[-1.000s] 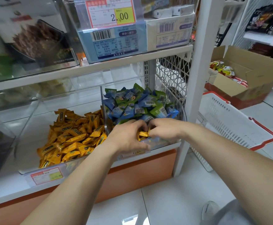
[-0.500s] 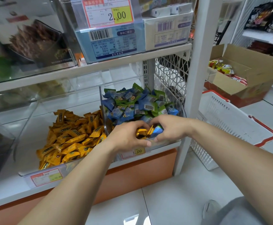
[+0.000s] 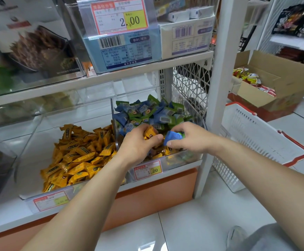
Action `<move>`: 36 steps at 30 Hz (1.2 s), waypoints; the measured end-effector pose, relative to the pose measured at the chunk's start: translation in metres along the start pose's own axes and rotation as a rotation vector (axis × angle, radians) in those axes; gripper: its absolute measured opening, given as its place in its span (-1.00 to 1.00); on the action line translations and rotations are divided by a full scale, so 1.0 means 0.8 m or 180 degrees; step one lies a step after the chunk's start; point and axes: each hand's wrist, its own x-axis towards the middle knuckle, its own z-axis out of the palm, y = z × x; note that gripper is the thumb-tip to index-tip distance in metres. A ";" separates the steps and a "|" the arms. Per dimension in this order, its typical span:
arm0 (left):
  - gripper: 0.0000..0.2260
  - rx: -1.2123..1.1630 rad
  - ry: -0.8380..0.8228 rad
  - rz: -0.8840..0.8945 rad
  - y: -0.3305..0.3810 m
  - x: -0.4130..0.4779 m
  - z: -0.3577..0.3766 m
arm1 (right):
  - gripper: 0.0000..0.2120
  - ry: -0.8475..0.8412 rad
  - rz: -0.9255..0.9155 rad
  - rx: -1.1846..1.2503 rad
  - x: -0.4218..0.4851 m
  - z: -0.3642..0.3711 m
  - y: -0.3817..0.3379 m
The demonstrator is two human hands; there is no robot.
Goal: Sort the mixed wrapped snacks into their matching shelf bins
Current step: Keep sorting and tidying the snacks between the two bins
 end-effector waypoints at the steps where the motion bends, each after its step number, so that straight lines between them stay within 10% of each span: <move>1: -0.81 -0.0121 0.0111 0.0008 0.001 0.001 0.000 | -0.73 0.0083 0.0032 0.0306 -0.001 0.000 -0.001; 9: -0.78 -0.0667 0.0771 -0.0028 0.012 0.009 0.004 | -0.92 0.0669 0.0102 0.2116 0.006 0.010 -0.018; 27: -0.69 -0.1297 0.0411 0.0029 0.021 0.010 0.004 | -0.92 0.0633 0.0319 0.2859 0.011 0.014 -0.032; 36: -0.74 0.0678 0.1293 0.0224 -0.017 -0.023 -0.116 | -0.92 0.1309 -0.0280 -0.0093 0.027 0.009 -0.039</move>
